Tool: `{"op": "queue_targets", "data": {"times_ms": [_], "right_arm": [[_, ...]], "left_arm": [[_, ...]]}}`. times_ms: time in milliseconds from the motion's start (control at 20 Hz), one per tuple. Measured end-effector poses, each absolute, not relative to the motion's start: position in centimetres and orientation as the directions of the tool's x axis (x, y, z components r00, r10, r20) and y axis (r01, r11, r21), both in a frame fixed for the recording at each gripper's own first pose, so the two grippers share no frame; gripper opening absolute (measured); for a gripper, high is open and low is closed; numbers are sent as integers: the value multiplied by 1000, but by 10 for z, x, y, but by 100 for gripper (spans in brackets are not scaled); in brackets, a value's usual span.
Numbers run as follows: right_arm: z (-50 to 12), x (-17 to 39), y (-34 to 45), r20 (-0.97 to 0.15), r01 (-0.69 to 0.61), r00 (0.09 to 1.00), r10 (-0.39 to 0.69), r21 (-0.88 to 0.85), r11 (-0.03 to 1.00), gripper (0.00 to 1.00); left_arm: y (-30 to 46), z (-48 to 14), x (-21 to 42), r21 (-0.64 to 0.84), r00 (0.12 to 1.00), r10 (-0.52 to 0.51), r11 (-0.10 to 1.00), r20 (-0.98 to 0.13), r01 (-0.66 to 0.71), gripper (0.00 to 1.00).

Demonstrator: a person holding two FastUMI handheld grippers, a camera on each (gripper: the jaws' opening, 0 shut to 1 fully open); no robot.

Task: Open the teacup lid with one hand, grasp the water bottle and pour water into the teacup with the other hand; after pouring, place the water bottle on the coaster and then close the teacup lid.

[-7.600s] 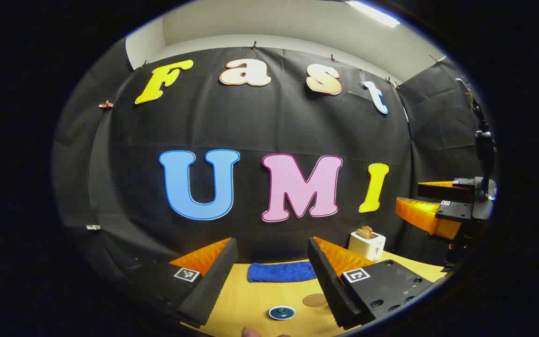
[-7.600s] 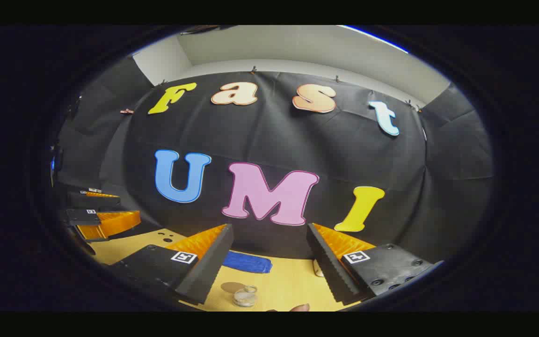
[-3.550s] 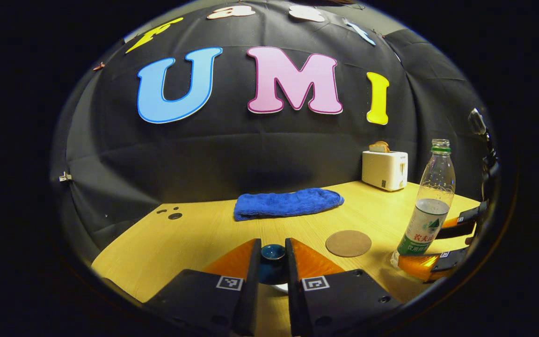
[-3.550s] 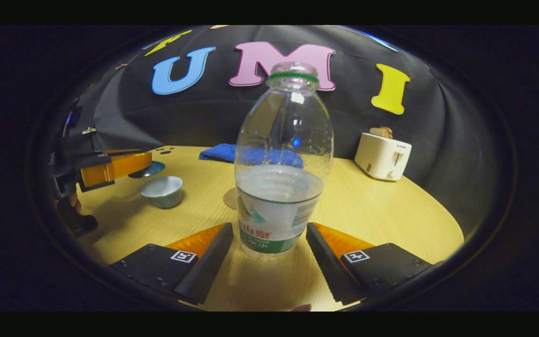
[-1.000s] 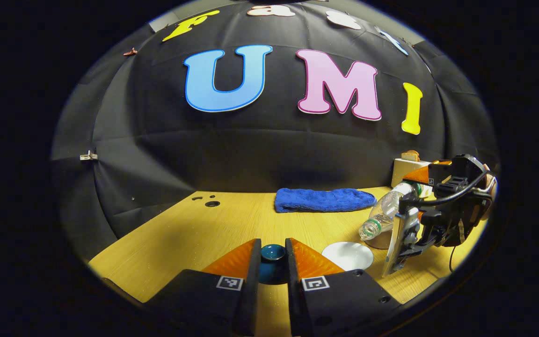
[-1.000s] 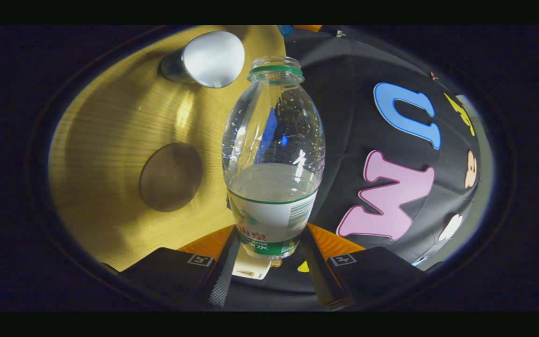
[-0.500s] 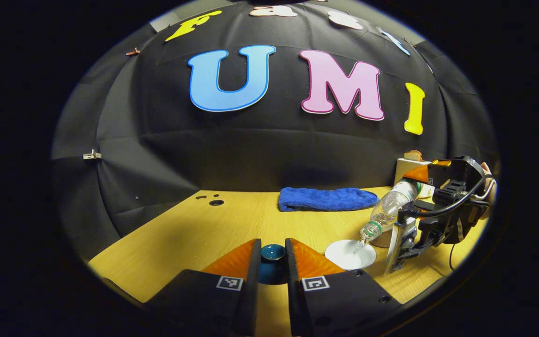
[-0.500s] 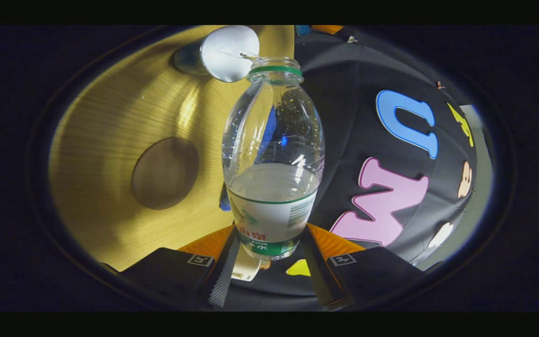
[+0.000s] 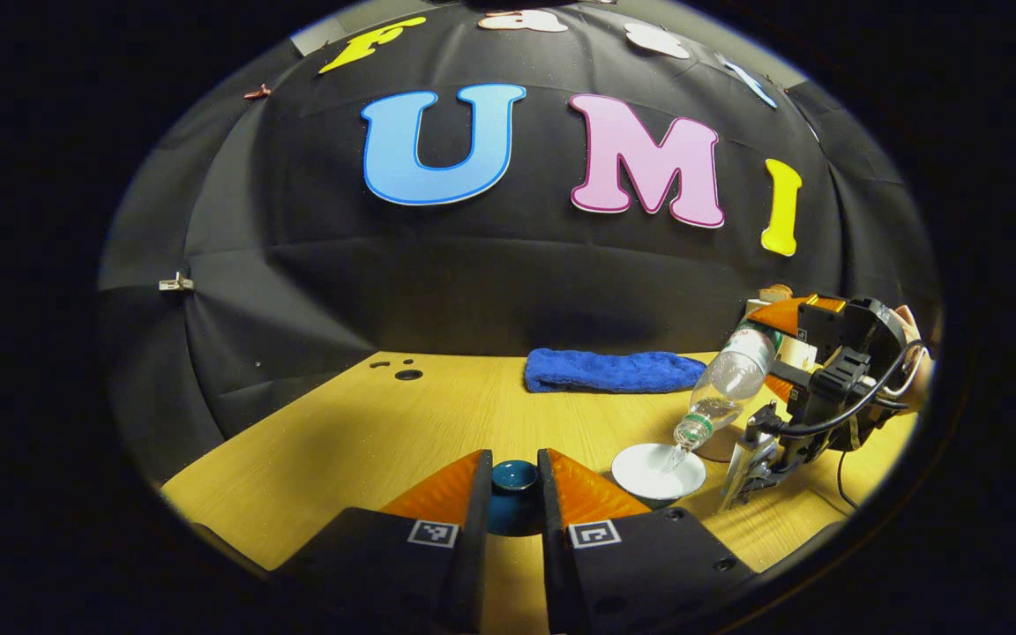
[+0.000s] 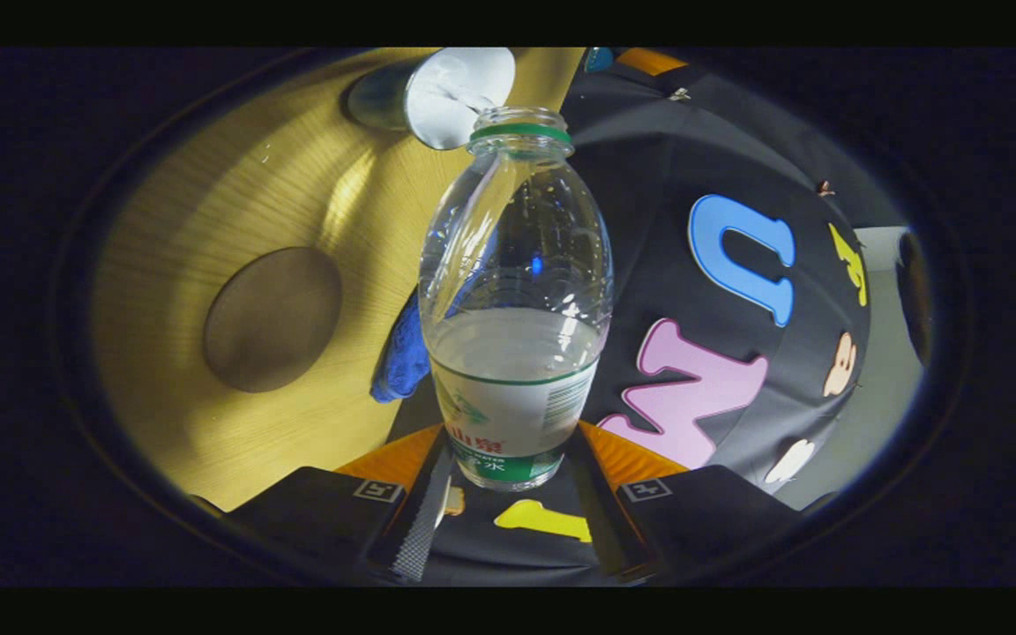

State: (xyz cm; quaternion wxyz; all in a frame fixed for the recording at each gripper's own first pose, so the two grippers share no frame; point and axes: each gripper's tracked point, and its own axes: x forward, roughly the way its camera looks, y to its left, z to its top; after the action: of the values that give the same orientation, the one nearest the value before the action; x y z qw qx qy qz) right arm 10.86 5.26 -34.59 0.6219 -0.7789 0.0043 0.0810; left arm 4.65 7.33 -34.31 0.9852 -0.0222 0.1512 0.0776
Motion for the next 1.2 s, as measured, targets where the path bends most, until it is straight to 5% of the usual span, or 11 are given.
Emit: {"op": "queue_targets", "data": {"times_ms": [1200], "right_arm": [[-320, 110, 72, 81, 148, 972, 220, -939, -310, 74]], "left_arm": [[80, -351, 45, -32, 939, 143, 987, -312, -161, 31]]}}
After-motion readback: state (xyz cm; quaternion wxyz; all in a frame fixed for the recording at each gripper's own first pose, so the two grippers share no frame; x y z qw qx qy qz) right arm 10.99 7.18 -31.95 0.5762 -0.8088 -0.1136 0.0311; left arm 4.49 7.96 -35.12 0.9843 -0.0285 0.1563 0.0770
